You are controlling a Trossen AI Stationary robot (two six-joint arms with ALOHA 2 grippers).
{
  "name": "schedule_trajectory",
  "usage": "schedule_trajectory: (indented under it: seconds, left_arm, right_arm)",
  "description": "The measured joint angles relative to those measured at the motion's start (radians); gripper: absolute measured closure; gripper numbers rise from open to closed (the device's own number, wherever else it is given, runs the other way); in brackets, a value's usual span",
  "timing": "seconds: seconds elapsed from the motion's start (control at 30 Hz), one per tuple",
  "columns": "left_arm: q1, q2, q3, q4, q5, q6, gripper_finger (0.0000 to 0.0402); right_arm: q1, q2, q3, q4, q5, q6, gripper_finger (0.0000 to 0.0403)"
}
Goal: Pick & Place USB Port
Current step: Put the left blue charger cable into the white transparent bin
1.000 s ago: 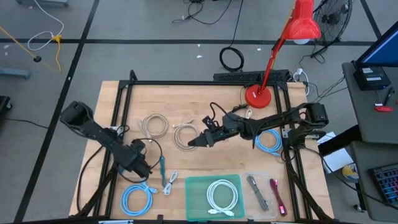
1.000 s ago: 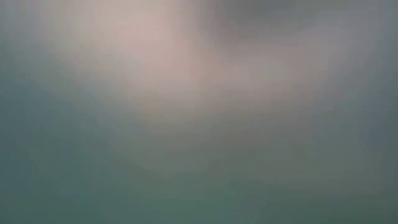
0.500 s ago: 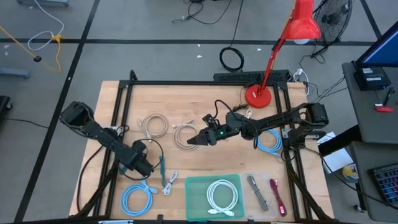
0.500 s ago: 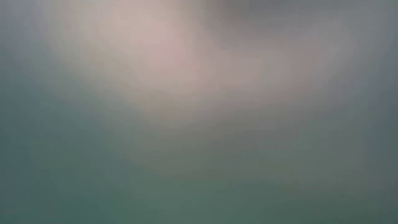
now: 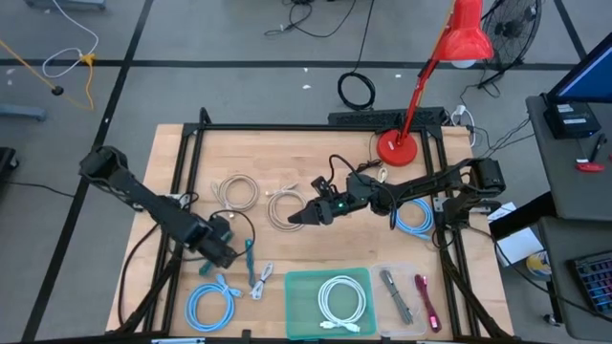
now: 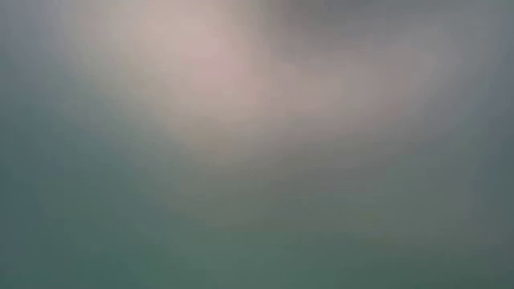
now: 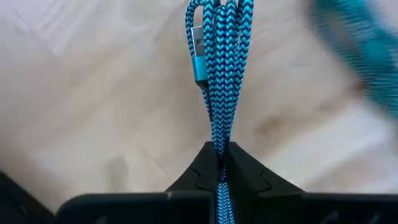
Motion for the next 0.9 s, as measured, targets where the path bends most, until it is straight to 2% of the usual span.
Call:
schedule_trajectory:
  seconds: [0.17, 0.43, 0.53, 0.67, 0.77, 0.9]
  left_arm:
    - [0.0, -0.102, 0.048, 0.011, -0.088, -0.01, 0.0392]
    - [0.0, -0.23, 0.152, 0.055, -0.301, 0.1, 0.0392]
    - [0.0, -0.259, 0.196, 0.078, -0.432, 0.185, 0.0392]
    - [0.013, -0.269, 0.251, 0.117, -0.57, 0.318, 0.0392]
    - [0.043, -0.268, 0.272, 0.184, -0.61, 0.432, 0.0392]
    - [0.101, -0.268, 0.277, 0.341, -0.615, 0.586, 0.0392]
  right_arm:
    - [0.002, 0.0, 0.0, 0.003, -0.003, 0.005, 0.0273]
    - [0.013, -0.003, 0.0, 0.007, -0.003, 0.007, 0.0273]
    - [0.017, -0.012, 0.0, 0.019, 0.007, 0.007, 0.0273]
    - [0.035, -0.011, 0.0, 0.079, 0.081, 0.016, 0.0273]
    - [0.052, -0.013, 0.001, 0.129, 0.139, 0.031, 0.0271]
    - [0.066, -0.012, 0.001, 0.122, 0.201, -0.008, 0.0257]
